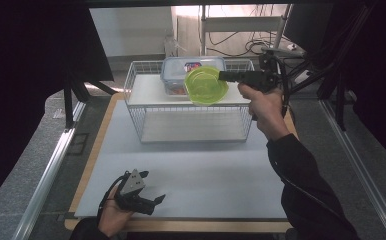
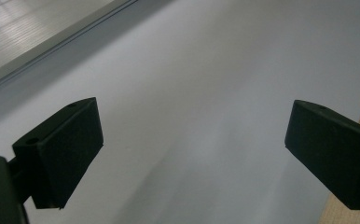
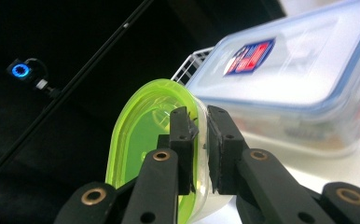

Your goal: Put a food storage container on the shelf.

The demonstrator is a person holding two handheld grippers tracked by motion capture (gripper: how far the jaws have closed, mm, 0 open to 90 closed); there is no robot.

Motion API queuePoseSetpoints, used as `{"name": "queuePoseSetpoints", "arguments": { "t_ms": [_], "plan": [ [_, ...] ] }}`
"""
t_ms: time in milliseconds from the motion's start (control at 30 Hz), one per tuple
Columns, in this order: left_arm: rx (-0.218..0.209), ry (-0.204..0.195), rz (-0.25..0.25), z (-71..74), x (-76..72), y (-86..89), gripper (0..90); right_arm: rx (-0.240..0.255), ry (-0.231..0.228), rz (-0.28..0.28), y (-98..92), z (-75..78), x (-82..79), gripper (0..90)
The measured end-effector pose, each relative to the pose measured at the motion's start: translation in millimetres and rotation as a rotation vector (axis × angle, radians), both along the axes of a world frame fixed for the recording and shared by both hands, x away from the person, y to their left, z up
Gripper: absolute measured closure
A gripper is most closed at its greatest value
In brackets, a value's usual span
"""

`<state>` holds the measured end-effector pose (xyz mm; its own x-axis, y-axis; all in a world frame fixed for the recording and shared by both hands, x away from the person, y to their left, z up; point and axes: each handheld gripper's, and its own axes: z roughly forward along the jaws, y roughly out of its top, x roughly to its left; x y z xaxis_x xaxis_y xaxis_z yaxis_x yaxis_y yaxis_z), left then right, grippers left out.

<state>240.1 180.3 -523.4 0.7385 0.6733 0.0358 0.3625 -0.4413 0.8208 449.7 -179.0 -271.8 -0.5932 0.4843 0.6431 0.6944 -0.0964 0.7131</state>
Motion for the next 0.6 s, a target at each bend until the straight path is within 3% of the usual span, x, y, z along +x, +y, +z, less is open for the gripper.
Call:
{"name": "queuePoseSetpoints", "arguments": {
  "t_ms": [600],
  "plan": [
    [-0.004, 0.004, -0.012, 0.0, -0.4, 0.4, 4.1, -0.029, -0.001, -0.189, 33.0, 23.3, 52.4, 81.8]
  ]
}}
